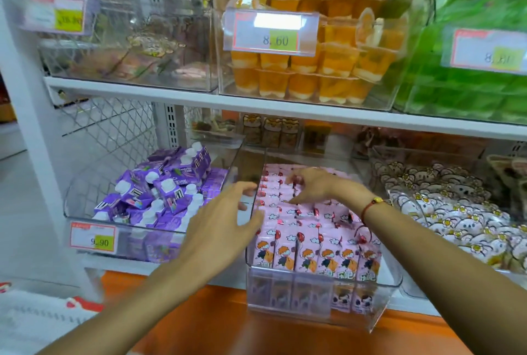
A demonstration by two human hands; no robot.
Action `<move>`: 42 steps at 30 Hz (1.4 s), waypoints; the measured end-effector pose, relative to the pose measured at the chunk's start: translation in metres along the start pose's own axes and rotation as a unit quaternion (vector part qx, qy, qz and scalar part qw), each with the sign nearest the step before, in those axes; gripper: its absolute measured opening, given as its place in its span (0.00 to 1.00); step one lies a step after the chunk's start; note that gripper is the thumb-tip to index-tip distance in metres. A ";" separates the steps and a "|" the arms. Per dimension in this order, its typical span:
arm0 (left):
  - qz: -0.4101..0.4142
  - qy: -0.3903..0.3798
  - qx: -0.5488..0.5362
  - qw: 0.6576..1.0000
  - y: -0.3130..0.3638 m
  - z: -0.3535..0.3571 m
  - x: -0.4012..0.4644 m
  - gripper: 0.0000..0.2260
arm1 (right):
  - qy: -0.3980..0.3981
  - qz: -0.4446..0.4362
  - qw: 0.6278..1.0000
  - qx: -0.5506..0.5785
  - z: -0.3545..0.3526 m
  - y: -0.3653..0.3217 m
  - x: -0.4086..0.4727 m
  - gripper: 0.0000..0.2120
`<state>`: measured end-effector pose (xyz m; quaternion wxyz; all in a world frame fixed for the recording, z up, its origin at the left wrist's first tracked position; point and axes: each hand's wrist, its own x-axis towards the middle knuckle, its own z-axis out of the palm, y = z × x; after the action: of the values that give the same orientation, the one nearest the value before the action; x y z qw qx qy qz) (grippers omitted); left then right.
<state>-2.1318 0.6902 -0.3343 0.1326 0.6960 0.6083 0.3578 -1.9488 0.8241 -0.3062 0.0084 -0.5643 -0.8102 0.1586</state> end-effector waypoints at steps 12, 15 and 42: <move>-0.039 -0.043 -0.193 0.979 -0.006 -0.002 -0.007 0.14 | -0.105 0.008 0.986 -0.131 -0.012 -0.019 0.019 0.08; -0.040 -0.044 -0.192 0.980 -0.006 -0.002 -0.006 0.14 | -0.086 0.004 0.996 -0.028 -0.013 -0.011 0.009 0.16; 0.105 -0.046 -0.215 0.970 0.040 0.028 -0.002 0.11 | 0.183 -0.041 0.679 0.710 0.030 -0.020 -0.126 0.11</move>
<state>-2.0833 0.6862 -0.3305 0.2690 0.7264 0.4341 0.4600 -1.9273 0.6951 -0.3091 0.5609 -0.3729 -0.4595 0.5790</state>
